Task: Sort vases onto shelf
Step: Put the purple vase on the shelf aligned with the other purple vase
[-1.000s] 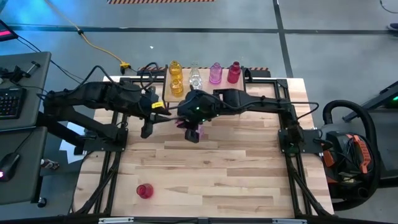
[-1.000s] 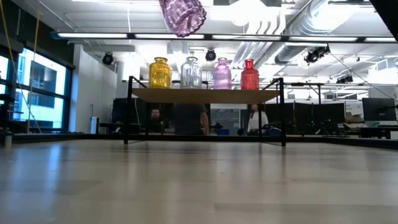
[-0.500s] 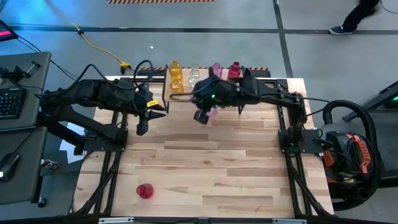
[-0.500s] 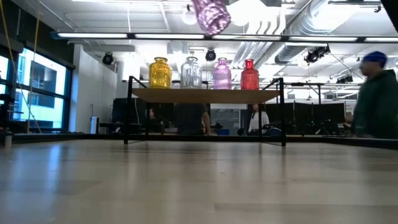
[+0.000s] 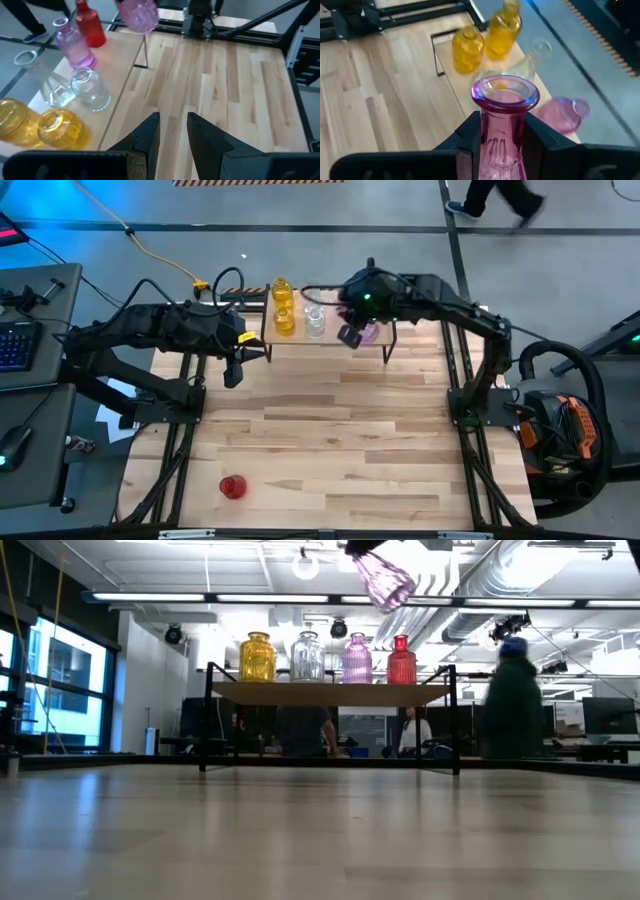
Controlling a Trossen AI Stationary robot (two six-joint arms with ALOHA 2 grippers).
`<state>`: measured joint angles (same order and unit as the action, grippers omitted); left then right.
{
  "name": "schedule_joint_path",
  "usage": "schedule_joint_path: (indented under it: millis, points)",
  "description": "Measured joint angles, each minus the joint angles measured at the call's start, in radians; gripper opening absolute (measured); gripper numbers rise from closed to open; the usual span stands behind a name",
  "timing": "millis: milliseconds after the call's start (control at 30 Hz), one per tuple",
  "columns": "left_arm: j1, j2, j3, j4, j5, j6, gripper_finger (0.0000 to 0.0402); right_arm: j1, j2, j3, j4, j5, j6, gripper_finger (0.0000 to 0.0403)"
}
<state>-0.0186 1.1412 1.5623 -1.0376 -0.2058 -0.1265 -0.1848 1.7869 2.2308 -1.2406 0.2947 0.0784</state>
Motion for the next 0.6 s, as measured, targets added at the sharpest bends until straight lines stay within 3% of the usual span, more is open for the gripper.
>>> schedule_joint_path:
  millis: [200,400,600]
  points:
    - [0.058,0.0,0.0,-0.012,0.0,0.0,0.009,-0.075,-0.162,-0.246,0.107,-0.063,0.015,0.0071]
    - [0.113,0.0,0.0,-0.012,0.0,0.0,0.009,-0.092,-0.312,-0.548,0.408,-0.09,0.028,0.0071]
    - [0.153,0.0,0.0,-0.012,0.001,0.005,0.009,-0.091,-0.378,-0.821,0.747,-0.08,0.056,0.0072]
